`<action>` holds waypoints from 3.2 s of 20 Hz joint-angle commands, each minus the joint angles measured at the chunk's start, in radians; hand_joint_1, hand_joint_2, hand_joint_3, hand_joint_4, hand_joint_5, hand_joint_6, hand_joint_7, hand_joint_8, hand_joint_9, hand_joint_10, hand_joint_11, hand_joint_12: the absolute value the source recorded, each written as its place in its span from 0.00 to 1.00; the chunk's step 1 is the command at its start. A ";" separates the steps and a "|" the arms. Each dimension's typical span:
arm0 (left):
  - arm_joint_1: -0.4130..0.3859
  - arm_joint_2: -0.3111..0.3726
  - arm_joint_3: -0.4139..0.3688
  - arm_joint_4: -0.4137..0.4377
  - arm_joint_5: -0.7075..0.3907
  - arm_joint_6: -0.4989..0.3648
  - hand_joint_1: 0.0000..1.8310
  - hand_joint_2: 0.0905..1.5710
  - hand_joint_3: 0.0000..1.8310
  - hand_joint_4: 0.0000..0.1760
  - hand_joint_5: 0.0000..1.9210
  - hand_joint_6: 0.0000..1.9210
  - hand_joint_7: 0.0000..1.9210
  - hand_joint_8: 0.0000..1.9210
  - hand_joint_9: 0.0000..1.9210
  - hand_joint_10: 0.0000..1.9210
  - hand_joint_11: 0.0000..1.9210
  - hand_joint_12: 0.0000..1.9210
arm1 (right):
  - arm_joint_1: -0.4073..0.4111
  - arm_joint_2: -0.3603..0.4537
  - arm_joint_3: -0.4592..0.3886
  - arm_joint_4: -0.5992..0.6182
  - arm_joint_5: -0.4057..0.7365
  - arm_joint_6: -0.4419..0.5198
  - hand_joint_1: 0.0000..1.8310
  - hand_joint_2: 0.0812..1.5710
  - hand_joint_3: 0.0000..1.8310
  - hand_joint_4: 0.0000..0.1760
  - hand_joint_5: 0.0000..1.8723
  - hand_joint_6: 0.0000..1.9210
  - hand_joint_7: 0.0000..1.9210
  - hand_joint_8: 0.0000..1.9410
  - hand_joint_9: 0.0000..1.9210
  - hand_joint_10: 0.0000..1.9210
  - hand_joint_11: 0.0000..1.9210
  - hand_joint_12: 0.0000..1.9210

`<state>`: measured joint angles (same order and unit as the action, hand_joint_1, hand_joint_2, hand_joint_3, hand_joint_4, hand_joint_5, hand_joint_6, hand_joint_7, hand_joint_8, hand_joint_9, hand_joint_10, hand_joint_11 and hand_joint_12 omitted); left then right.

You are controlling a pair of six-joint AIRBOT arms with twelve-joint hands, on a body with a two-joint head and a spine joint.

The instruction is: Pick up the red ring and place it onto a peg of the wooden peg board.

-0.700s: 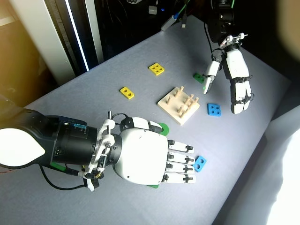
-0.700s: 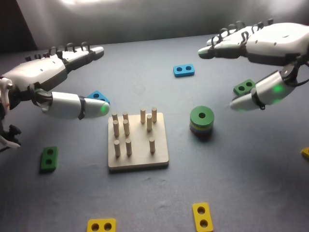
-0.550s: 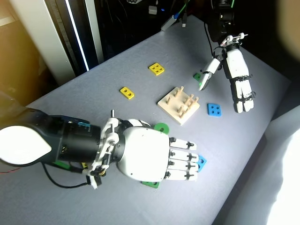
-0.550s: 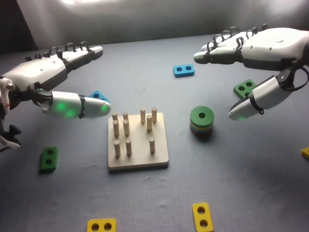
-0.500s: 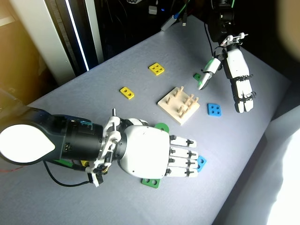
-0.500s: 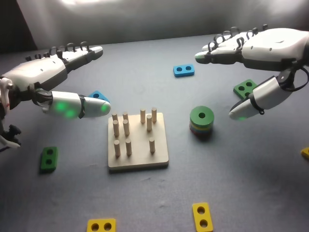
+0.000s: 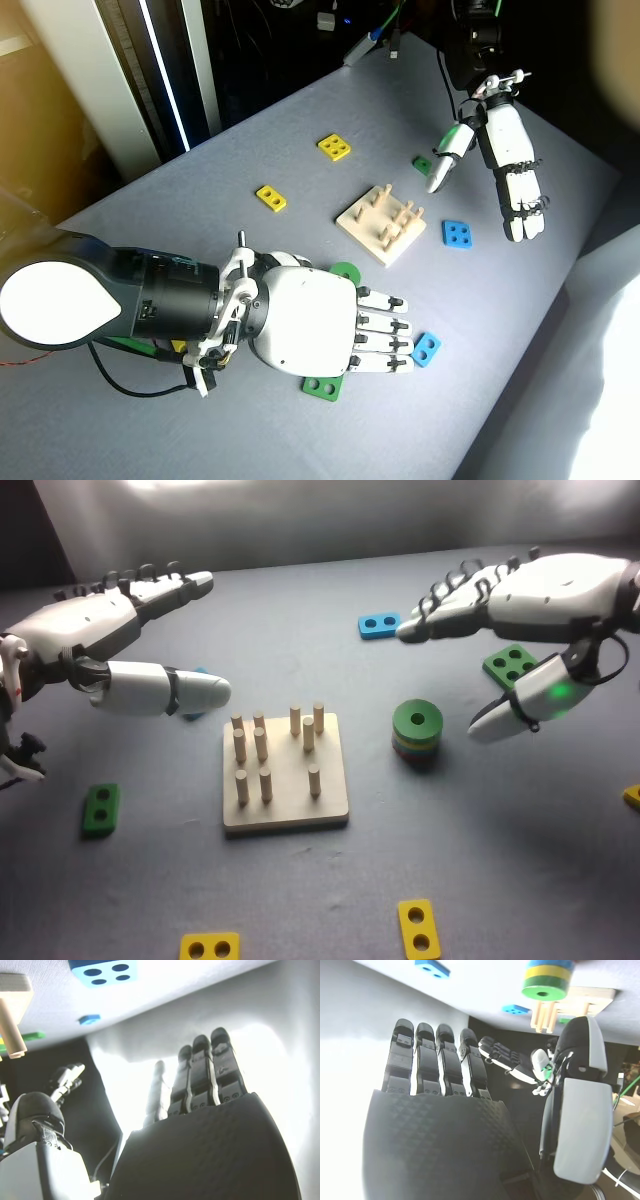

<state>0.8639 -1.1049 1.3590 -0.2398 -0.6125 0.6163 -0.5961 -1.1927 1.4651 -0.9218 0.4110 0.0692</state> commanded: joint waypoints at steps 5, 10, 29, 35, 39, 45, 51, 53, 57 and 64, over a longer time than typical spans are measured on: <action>-0.019 0.001 0.013 -0.004 -0.106 -0.003 0.20 0.60 0.00 0.95 0.00 0.00 0.00 0.00 0.00 0.00 0.00 0.00 | 0.002 -0.021 0.002 0.016 0.074 0.024 0.44 0.57 0.00 0.20 0.14 0.00 0.07 0.00 0.02 0.00 0.00 0.08; -0.022 0.000 0.014 -0.004 -0.105 -0.003 0.20 0.61 0.00 1.00 0.00 0.00 0.00 0.00 0.00 0.00 0.00 0.00 | 0.000 -0.049 0.020 -0.029 0.071 0.063 0.41 0.59 0.00 0.22 0.14 0.00 0.08 0.00 0.03 0.00 0.00 0.13; -0.040 -0.001 0.020 -0.004 -0.103 -0.003 0.20 0.63 0.01 0.91 0.00 0.00 0.00 0.00 0.00 0.00 0.00 0.00 | 0.000 -0.110 0.075 -0.086 0.052 0.115 0.46 0.61 0.00 0.00 0.26 0.02 0.13 0.00 0.07 0.00 0.00 0.24; -0.041 -0.001 0.021 -0.004 -0.103 -0.003 0.20 0.63 0.00 0.91 0.00 0.00 0.00 0.00 0.00 0.00 0.00 0.00 | 0.001 -0.123 0.081 -0.088 0.051 0.115 0.45 0.61 0.00 0.00 0.29 0.02 0.14 0.00 0.09 0.00 0.00 0.28; -0.043 -0.001 0.022 -0.004 -0.103 -0.003 0.20 0.63 0.00 0.95 0.00 0.00 0.00 0.00 0.00 0.00 0.01 0.00 | 0.001 -0.127 0.082 -0.088 0.052 0.115 0.45 0.61 0.00 0.00 0.32 0.03 0.15 0.00 0.10 0.01 0.00 0.32; -0.043 -0.003 0.022 -0.003 -0.102 -0.003 0.20 0.63 0.00 0.88 0.00 0.00 0.00 0.00 0.00 0.00 0.00 0.00 | 0.001 -0.130 0.082 -0.088 0.053 0.115 0.61 0.74 0.00 0.00 0.42 0.55 0.21 0.00 0.14 0.02 0.00 0.53; -0.044 -0.003 0.021 -0.001 -0.102 -0.003 0.20 0.64 0.00 0.83 0.00 0.00 0.00 0.00 0.00 0.00 0.00 0.00 | 0.002 -0.131 0.082 -0.088 0.056 0.115 0.60 0.77 0.00 0.00 0.40 0.69 0.25 0.01 0.15 0.01 0.00 0.48; -0.044 -0.003 0.021 -0.001 -0.102 -0.003 0.21 0.63 0.00 0.82 0.00 0.00 0.00 0.00 0.00 0.00 0.00 0.00 | 0.002 -0.131 0.082 -0.088 0.057 0.115 0.60 0.77 0.00 0.00 0.40 0.69 0.25 0.01 0.14 0.01 0.00 0.48; -0.044 -0.002 0.021 -0.001 -0.102 -0.003 0.20 0.64 0.00 0.92 0.00 0.00 0.00 0.00 0.00 0.00 0.00 0.00 | 0.003 -0.131 0.083 -0.088 0.061 0.116 0.60 0.77 0.00 0.00 0.41 0.68 0.26 0.00 0.16 0.01 0.00 0.52; -0.028 0.001 0.024 -0.012 -0.101 -0.003 0.20 0.64 0.00 0.85 0.00 0.00 0.00 0.00 0.00 0.00 0.00 0.00 | 0.017 -0.129 0.083 -0.101 0.140 0.168 0.61 0.76 0.00 0.00 0.42 0.67 0.26 0.00 0.15 0.00 0.00 0.44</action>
<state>0.8417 -1.1057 1.3758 -0.2436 -0.5980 0.6163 -0.5953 -1.3174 1.5459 -1.0672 0.4740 0.2348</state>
